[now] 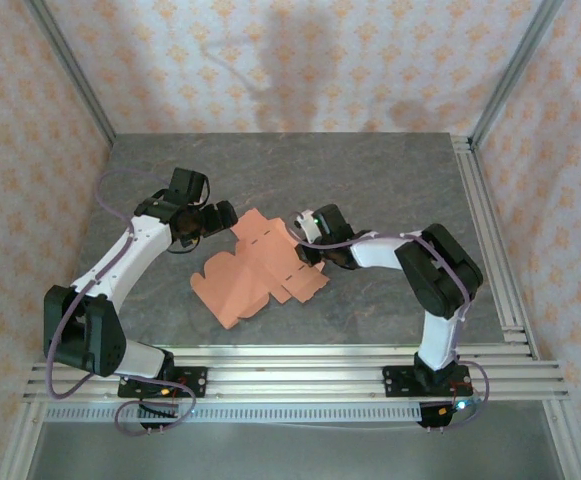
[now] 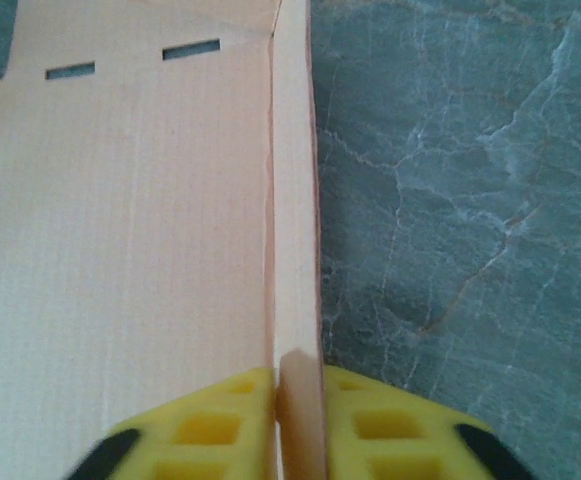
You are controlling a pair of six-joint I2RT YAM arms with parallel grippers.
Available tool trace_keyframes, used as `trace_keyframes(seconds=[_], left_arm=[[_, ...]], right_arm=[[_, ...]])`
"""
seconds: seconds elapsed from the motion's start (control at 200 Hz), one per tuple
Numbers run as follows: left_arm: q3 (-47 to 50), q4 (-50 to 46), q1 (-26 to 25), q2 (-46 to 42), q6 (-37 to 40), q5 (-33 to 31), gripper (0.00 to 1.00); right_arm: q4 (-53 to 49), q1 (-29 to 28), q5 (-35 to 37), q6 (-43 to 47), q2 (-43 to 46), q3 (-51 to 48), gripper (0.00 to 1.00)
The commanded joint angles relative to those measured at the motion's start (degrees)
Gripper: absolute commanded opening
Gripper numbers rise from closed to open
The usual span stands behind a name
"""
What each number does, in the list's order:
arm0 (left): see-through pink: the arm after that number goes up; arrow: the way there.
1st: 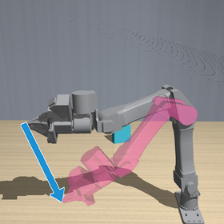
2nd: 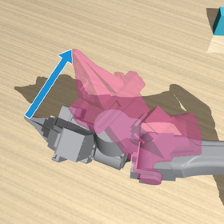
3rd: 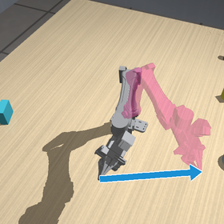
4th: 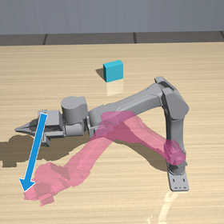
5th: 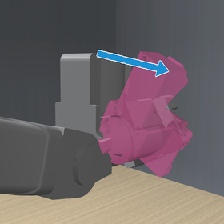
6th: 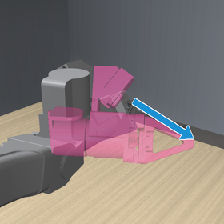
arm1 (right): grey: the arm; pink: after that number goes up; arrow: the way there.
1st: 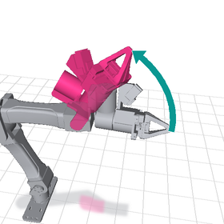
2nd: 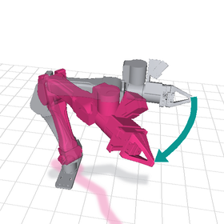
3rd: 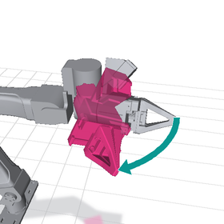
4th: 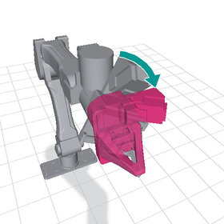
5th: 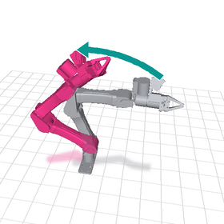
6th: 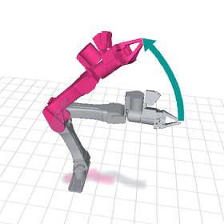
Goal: Fold the paper box
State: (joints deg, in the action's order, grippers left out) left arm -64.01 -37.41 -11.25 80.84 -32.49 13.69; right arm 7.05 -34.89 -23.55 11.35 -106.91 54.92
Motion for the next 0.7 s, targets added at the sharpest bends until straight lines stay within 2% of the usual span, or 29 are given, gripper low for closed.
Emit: trace_keyframes(seconds=[0.0,0.13,0.22,0.305,0.491,0.591,0.696], left_arm=[[0.67,0.14,0.12,0.33,1.46,0.38,0.91],[0.81,0.12,0.12,0.15,1.55,0.37,0.91],[0.81,0.02,0.12,0.16,1.55,0.29,0.91],[0.81,0.04,0.13,0.15,1.55,0.26,0.91],[1.58,0.82,0.13,-0.45,0.29,-1.07,0.91],[2.59,1.82,0.66,-1.56,-1.63,-2.18,0.92],[2.92,2.08,1.89,-2.34,-2.74,-2.27,0.92]], right_arm=[[-3.33,-0.68,0.89,1.96,-1.28,1.76,0.13],[-5.26,-1.04,2.33,3.53,-1.34,2.54,0.13],[-6.7,-1.31,2.71,4.43,-0.87,3.08,0.03],[-7.64,-1.8,3.28,5.07,-0.35,3.53,0.0],[-8.14,-2.61,5.2,5.43,1.67,3.7,0.0],[-7.71,-3.31,8.8,6.28,4.26,3.01,0.0],[-8.34,-4.81,15.65,9.34,6.99,2.39,0.0]])
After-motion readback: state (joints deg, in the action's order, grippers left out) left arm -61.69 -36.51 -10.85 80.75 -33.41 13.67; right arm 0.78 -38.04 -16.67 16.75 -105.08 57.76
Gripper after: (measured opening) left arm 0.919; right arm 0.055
